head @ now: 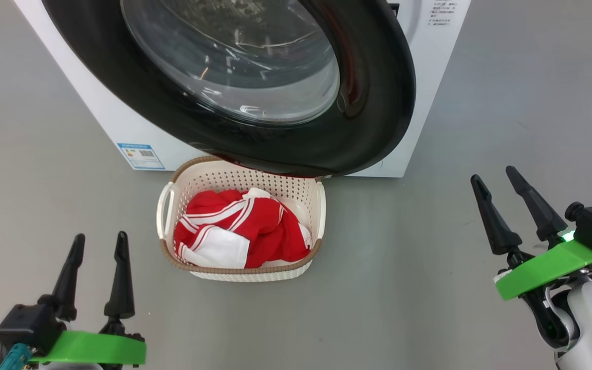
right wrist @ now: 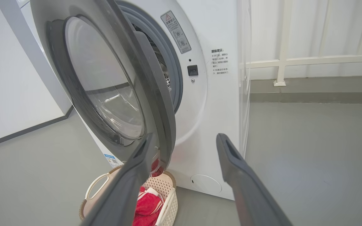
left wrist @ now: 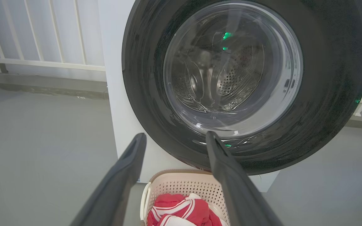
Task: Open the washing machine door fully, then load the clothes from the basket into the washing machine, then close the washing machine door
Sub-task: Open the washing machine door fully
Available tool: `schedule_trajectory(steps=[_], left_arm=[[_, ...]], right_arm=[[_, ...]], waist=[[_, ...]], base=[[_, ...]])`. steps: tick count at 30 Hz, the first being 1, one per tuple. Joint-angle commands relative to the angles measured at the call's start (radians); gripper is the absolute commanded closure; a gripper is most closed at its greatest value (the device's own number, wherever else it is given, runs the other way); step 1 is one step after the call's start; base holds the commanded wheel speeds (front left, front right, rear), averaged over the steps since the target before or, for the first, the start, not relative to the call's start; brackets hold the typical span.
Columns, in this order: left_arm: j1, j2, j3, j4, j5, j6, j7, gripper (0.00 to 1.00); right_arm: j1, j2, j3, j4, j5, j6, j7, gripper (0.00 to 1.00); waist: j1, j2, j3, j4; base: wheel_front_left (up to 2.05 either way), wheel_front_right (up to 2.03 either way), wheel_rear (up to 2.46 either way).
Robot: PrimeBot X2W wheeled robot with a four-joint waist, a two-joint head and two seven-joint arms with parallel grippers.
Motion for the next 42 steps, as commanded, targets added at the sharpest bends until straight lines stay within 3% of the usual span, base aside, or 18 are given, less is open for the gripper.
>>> schedule_trajectory(steps=[1, 13, 14, 16, 17, 18, 21, 31, 38, 42], left_arm=[[-0.013, 0.026, 0.028, -0.025, 0.011, -0.003, -0.008, 0.0], [-0.027, 0.031, 0.012, -0.03, 0.007, -0.003, -0.008, 0.0], [-0.029, 0.031, 0.012, -0.03, 0.006, -0.003, -0.008, 0.0], [-0.03, 0.031, 0.012, -0.031, 0.004, -0.003, -0.008, 0.0], [-0.03, 0.031, 0.012, -0.031, 0.004, -0.003, -0.008, 0.0], [-0.031, 0.032, 0.012, -0.031, 0.003, -0.003, -0.008, 0.0], [-0.038, 0.033, 0.007, -0.033, 0.0, -0.003, -0.008, 0.0], [-0.069, 0.036, 0.013, -0.042, -0.005, -0.003, -0.008, 0.0], [-0.077, 0.029, 0.014, -0.041, -0.008, -0.003, -0.008, 0.0], [-0.083, 0.027, 0.015, -0.05, -0.008, -0.003, -0.008, 0.0]], right_arm=[[-0.021, -0.013, 0.012, -0.014, 0.007, 0.002, -0.012, 0.0], [-0.168, -0.017, -0.022, 0.056, 0.122, 0.002, -0.012, 0.02], [-0.183, -0.019, -0.021, 0.064, 0.144, 0.002, -0.012, 0.1], [-0.212, -0.025, -0.013, 0.085, 0.199, 0.002, -0.012, 0.53], [-0.212, -0.025, -0.013, 0.085, 0.199, 0.002, -0.012, 0.53], [-0.229, -0.03, -0.003, 0.096, 0.228, 0.002, -0.012, 0.62], [-0.281, -0.05, 0.029, 0.123, 0.321, 0.002, 0.003, 1.0], [-0.455, -0.119, 0.121, 0.199, 0.613, 0.002, 0.145, 1.0], [-0.51, -0.124, 0.133, 0.196, 0.874, 0.002, 0.313, 1.0], [-0.537, -0.131, 0.128, 0.206, 0.96, 0.002, 0.395, 1.0]], waist=[[0.0, 0.0, 0.005, 0.001], [0.0, 0.0, 0.033, 0.019], [0.0, 0.0, 0.036, 0.022], [0.0, 0.0, 0.043, 0.028], [0.0, 0.0, 0.043, 0.028], [0.0, 0.0, 0.046, 0.031], [0.0, 0.0, 0.062, 0.041], [0.0, 0.0, 0.116, 0.072], [0.0, 0.0, 0.133, 0.091], [0.0, 0.0, 0.141, 0.101]], base=[[0.0, 0.0, 0.0], [0.0, 0.0, 0.0], [0.0, 0.0, 0.0], [0.0, 0.0, 0.0], [0.0, 0.0, 0.0], [0.0, 0.0, 0.0], [0.0, 0.0, 0.0], [0.0, 0.0, 0.0], [0.0, 0.0, 0.0], [0.0, 0.0, 0.0]])
